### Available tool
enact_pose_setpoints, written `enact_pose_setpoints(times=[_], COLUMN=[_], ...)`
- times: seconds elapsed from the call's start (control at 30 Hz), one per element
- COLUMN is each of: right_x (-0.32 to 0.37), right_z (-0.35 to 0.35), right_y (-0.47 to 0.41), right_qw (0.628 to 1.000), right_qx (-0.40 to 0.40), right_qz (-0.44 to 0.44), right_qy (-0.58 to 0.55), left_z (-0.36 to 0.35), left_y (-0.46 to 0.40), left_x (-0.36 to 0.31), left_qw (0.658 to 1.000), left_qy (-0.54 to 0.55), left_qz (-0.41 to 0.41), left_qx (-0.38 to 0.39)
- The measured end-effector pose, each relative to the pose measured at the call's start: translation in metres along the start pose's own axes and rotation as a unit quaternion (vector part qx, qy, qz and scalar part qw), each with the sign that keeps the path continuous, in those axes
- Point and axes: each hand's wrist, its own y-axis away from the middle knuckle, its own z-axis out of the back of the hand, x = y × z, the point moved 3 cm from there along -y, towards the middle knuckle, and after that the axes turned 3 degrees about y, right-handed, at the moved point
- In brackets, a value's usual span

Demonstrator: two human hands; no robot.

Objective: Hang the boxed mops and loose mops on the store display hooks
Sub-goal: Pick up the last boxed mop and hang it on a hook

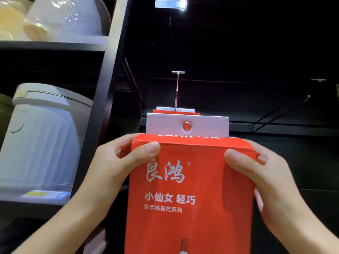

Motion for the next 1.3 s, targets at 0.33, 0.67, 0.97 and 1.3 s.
enact_pose_setpoints(times=[0.33, 0.67, 0.97, 1.3], right_x=[0.021, -0.001, -0.016, -0.016], right_z=[-0.007, -0.018, -0.018, -0.018], right_y=[-0.07, -0.115, -0.138, -0.17], right_qw=[0.999, 0.999, 0.999, 0.997], right_qx=[-0.019, -0.028, -0.017, -0.016], right_qz=[0.026, 0.017, 0.035, 0.055], right_qy=[-0.017, -0.037, -0.033, -0.047], left_z=[0.008, 0.012, 0.014, 0.015], left_y=[-0.066, -0.114, -0.14, -0.169], left_x=[-0.024, 0.002, 0.019, 0.018], left_qw=[0.999, 0.999, 0.999, 0.998], left_qy=[-0.015, 0.015, 0.015, 0.048], left_qz=[-0.045, -0.015, -0.023, -0.023], left_qx=[-0.014, -0.028, -0.021, -0.018])
